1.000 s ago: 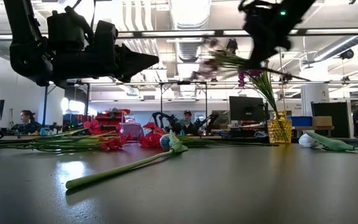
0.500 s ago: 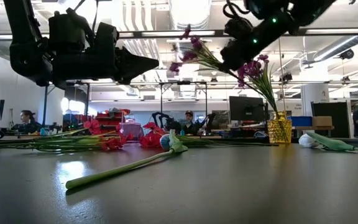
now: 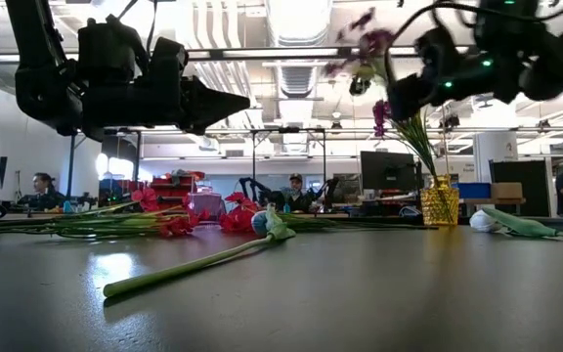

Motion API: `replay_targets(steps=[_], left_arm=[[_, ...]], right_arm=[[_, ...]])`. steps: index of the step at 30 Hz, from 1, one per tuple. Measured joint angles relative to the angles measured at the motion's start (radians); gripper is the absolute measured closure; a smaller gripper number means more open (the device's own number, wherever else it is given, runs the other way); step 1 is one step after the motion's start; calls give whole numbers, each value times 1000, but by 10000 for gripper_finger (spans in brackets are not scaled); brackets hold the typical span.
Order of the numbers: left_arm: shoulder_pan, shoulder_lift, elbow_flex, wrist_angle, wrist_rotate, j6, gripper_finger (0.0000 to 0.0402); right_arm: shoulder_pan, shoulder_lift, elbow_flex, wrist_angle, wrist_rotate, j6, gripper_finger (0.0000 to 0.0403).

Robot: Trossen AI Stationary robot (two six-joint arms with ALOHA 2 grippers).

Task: Sort flowers into vase by color
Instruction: Put the purple flowers into the yellow vase

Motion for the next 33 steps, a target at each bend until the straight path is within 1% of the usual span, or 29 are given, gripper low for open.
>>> replay_targets(steps=[4, 8, 13, 17, 22, 27, 33], left_arm=[[0, 0, 0, 1, 0, 1, 402], [0, 0, 0, 1, 0, 1, 402], [0, 0, 0, 1, 0, 1, 402], [-1, 0, 2, 1, 0, -2, 402], [-1, 0, 5, 1, 0, -2, 402], [-1, 0, 5, 1, 0, -3, 402], [-1, 0, 5, 1, 0, -3, 402]], right_arm=[[0, 0, -77, 236, 20, -56, 391], [-19, 0, -96, 399, 21, -104, 391], [-100, 15, -36, 398, 29, -98, 391], [-168, 61, 14, 394, 13, -89, 391], [-237, 136, 33, 395, -9, -16, 391], [-277, 220, 31, 394, -10, 24, 391], [-282, 275, 33, 394, -9, 58, 391]])
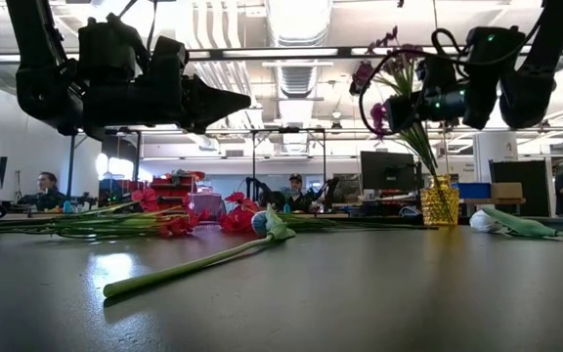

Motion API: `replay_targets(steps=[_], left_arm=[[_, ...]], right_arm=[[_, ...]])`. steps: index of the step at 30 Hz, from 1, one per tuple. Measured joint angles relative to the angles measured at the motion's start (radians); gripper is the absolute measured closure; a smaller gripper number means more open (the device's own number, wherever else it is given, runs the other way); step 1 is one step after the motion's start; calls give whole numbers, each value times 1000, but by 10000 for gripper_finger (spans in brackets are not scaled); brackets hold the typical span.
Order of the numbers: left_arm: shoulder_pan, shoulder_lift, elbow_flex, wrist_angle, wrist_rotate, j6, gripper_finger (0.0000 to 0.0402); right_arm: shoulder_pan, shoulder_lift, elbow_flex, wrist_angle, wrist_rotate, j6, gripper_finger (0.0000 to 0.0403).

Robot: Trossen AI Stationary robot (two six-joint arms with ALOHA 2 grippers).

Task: Sort flowers into vase by color
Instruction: Put the purple flowers into the yellow vase

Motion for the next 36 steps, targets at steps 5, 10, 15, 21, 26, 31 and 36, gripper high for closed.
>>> replay_targets(steps=[5, 10, 15, 21, 26, 31, 36], left_arm=[[0, 0, 0, 0, 0, 0, 402], [0, 0, 0, 0, 0, 0, 402], [0, 0, 0, 1, 0, 0, 402], [-1, 0, 8, 0, 1, -3, 402], [-7, 0, 15, -2, 2, -2, 402], [-12, 0, 15, -8, 2, -1, 402], [-14, 0, 14, -8, 2, -1, 402]], right_arm=[[0, 5, -1, 1, 23, 0, 391], [0, 5, -3, 1, 27, -6, 388], [1, 5, -4, 1, 27, -3, 357], [1, 5, -4, 0, 27, 2, 306], [1, 5, -5, -17, 28, -4, 283], [3, 5, -12, -27, 31, 1, 309], [28, 5, -14, -23, 71, -30, 377]])
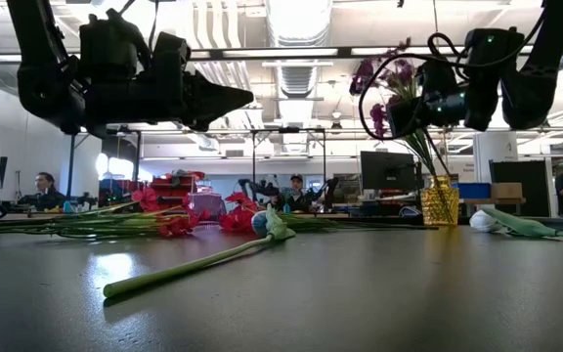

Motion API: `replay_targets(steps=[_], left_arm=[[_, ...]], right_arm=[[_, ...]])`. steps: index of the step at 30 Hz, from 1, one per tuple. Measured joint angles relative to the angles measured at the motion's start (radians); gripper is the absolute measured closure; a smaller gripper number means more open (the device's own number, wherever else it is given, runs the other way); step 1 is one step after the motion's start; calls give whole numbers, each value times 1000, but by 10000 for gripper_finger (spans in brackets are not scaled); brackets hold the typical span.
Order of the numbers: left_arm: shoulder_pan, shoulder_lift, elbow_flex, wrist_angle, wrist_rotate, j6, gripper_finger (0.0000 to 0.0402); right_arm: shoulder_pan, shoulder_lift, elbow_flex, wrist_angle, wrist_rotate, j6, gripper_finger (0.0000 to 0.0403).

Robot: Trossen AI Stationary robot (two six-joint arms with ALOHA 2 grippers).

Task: Sort flowers into vase by color
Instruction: Put the purple flowers into the yellow vase

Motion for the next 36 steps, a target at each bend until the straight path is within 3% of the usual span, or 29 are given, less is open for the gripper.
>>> replay_targets(steps=[6, 16, 26, 36], left_arm=[[0, 0, -1, 0, 0, 0, 402], [-2, 0, -1, -17, 0, 7, 402], [-2, 0, -2, -20, 0, 9, 402], [-2, 0, -2, -23, 0, 9, 402]], right_arm=[[46, -34, -1, 6, 71, -33, 381], [50, -134, -90, 24, 47, 85, 390], [-35, -130, -63, 24, -110, 125, 390], [-86, -73, -37, 23, -155, 118, 391]])
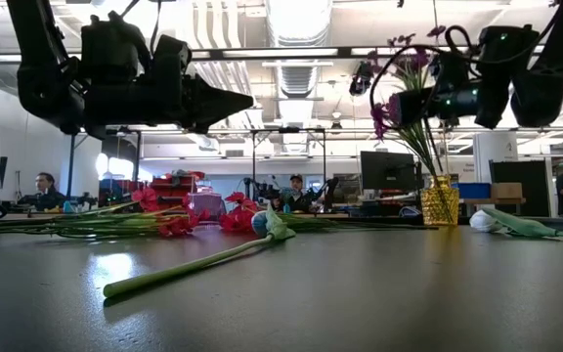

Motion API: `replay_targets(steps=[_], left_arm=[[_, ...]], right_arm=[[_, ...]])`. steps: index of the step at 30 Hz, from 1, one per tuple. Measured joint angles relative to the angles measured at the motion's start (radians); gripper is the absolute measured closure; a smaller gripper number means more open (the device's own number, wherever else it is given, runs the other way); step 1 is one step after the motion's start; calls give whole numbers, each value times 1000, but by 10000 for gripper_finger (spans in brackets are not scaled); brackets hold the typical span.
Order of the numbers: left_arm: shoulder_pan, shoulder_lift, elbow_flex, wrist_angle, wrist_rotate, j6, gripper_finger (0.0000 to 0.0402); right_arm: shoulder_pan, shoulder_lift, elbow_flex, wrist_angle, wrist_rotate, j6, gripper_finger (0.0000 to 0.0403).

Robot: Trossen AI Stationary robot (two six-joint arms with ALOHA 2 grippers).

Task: Sort flowers into vase by color
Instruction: Put the purple flowers into the yellow vase

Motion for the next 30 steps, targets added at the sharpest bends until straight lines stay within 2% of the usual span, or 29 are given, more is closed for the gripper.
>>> replay_targets(steps=[10, 21, 30], left_arm=[[-2, 0, 0, 1, 0, 0, 402], [-6, 0, 15, -10, 0, -1, 402], [-9, 0, 19, -16, -1, -1, 402]], right_arm=[[-5, 68, 3, 1, -3, 20, 391], [-4, 68, -14, -23, 5, 60, 389], [19, 68, -28, -54, 120, 69, 330]])
